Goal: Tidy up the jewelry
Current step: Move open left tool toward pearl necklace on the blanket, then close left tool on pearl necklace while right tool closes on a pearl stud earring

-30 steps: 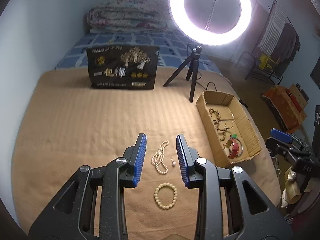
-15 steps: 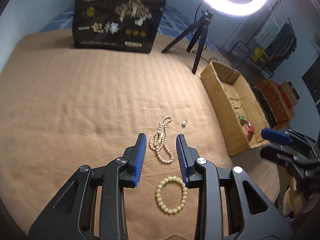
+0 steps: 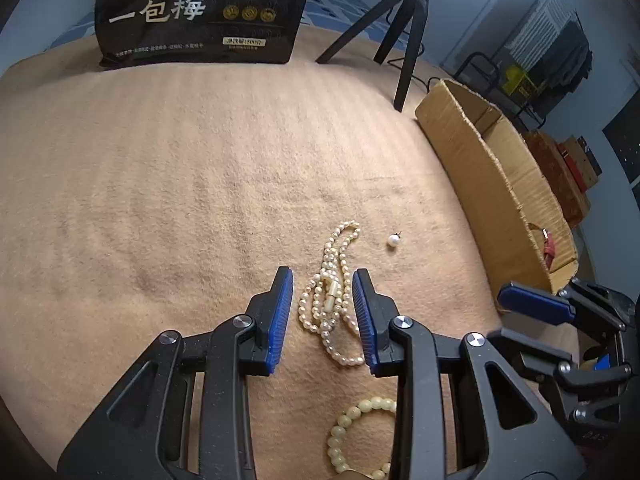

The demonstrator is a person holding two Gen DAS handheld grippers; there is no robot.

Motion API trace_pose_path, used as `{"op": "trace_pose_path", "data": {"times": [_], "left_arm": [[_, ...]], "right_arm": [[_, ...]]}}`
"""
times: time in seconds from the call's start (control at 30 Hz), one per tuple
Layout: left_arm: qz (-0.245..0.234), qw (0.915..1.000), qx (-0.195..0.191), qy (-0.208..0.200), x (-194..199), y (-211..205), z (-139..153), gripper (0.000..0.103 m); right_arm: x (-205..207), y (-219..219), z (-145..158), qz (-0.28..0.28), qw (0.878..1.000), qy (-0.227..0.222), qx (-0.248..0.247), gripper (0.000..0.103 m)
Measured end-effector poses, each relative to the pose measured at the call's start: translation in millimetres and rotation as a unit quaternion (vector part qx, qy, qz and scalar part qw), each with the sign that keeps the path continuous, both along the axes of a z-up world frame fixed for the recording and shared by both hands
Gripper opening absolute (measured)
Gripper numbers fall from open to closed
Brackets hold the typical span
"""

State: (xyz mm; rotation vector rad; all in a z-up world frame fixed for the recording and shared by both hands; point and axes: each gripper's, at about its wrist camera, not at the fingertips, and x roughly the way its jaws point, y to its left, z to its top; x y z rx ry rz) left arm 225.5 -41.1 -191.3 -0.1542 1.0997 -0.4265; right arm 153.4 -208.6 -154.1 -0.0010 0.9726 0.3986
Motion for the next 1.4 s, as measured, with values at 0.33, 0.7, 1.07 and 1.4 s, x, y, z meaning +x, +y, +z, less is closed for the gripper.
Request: {"op": "trace_pose_path", "data": {"times": [0.33, 0.7, 1.07, 1.4], "left_arm": [[-0.017, 0.9996, 0.021, -0.01, 4.8, -12.4, -6.6, 0.03], [-0.036, 0.9972, 0.059, -0.03, 1.1, -20.9, -11.9, 0.029], [-0.037, 0.9965, 0.062, -0.042, -0.5, -10.9, -15.2, 0.01], [-0.039, 0.9977, 0.043, -0.034, -5.4, -13.5, -6.9, 0.034]], "right_arm": [[22.5, 10.4, -8.4, -0.023, 1.0, 0.002, -0.016, 0.031], [26.5, 15.6, -21.9, -0.015, 1.0, 0.009, -0.021, 0.03], [25.0, 24.0, -35.8, 0.005, 1.0, 0.012, -0.025, 0.03], [19.3, 18.0, -34.7, -0.001, 1.0, 0.01, -0.021, 0.03]]}}
